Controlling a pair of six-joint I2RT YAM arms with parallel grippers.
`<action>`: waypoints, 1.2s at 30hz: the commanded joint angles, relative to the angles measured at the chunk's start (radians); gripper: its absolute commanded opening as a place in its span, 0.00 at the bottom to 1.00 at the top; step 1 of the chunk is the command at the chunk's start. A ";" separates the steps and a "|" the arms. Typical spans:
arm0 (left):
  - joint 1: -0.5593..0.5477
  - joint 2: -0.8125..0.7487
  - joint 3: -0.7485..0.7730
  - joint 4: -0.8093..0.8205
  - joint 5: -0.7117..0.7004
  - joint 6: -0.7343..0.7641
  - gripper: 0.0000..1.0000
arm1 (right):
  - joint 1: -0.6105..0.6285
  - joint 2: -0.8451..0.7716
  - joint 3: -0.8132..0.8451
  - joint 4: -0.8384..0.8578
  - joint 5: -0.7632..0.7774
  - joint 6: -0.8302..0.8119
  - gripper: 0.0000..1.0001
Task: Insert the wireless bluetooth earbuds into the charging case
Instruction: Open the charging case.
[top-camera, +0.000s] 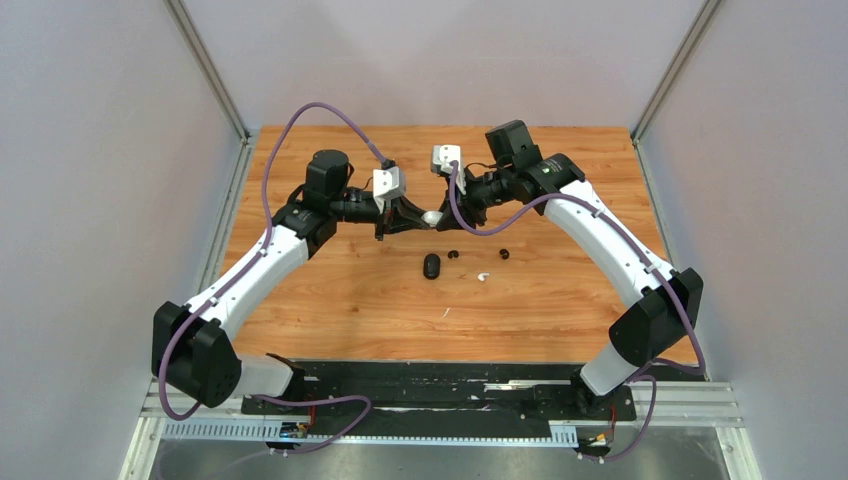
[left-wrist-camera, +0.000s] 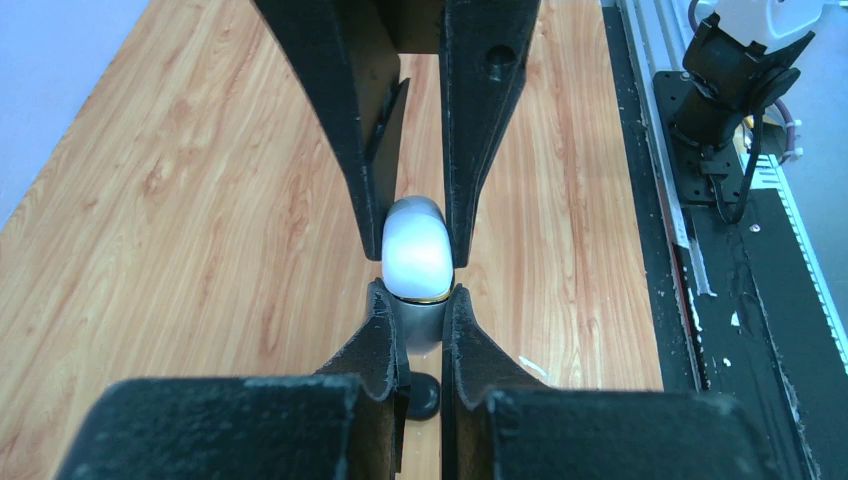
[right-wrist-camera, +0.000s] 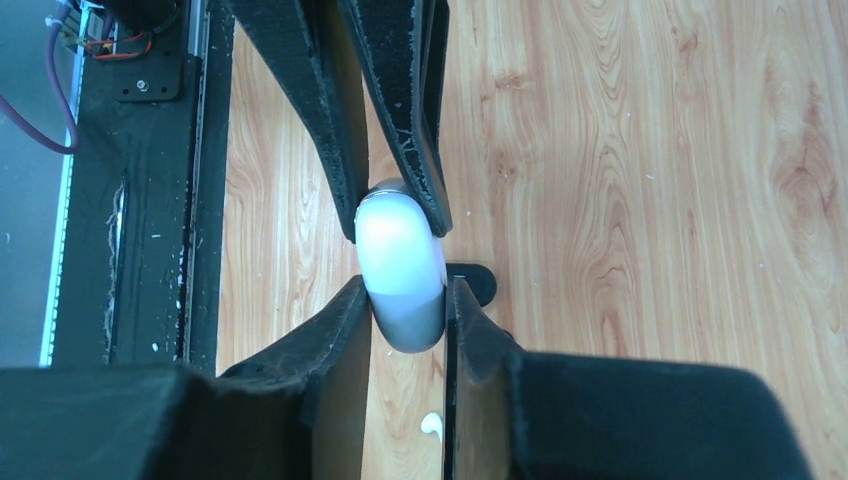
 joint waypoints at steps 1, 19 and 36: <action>-0.006 0.003 0.038 -0.016 0.047 0.016 0.00 | -0.012 -0.042 0.048 0.052 -0.013 0.012 0.12; -0.018 -0.029 -0.023 -0.085 -0.043 0.370 0.00 | -0.137 0.096 0.113 0.006 -0.501 0.361 0.00; 0.002 -0.158 0.009 -0.133 -0.275 0.241 0.81 | -0.169 0.194 0.129 0.142 -0.402 0.568 0.00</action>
